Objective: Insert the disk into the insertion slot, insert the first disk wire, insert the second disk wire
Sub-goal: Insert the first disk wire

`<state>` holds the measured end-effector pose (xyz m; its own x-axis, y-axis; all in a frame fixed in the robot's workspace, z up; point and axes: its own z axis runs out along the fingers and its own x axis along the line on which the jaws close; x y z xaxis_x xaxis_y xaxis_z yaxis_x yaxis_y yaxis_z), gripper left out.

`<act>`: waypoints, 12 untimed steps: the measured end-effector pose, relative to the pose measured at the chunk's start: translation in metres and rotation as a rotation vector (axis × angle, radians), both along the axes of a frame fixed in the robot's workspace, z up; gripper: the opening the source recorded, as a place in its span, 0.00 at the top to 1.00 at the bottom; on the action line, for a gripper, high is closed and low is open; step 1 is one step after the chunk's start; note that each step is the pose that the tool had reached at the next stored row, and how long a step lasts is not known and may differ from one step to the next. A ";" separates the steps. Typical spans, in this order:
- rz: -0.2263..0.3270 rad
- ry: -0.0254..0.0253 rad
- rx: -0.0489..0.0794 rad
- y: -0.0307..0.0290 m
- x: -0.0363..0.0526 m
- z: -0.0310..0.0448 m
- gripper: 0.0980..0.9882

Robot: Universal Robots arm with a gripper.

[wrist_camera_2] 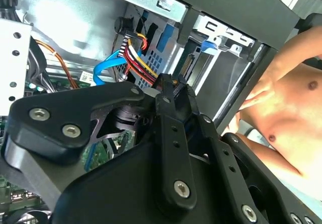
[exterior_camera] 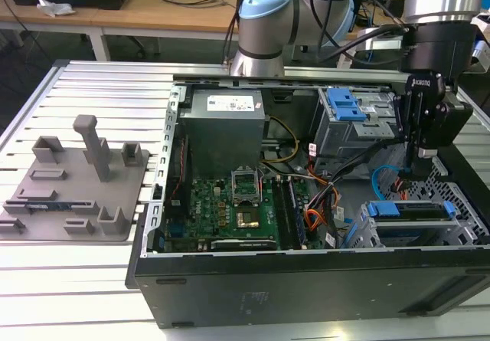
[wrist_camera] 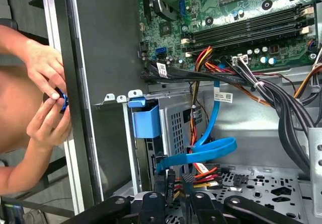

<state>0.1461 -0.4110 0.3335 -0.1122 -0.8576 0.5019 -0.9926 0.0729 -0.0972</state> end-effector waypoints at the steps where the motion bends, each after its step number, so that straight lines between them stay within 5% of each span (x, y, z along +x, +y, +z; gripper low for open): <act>1: 0.001 0.0000 0.003 0.0001 0.0000 -0.0004 0.82; 8: 0.002 0.0000 0.012 0.0006 0.0000 -0.0013 0.82; 12: 0.002 0.0001 0.012 0.0056 -0.0001 -0.0013 0.82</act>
<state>0.1461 -0.4054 0.3322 -0.1101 -0.8640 0.4912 -0.9928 0.0718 -0.0963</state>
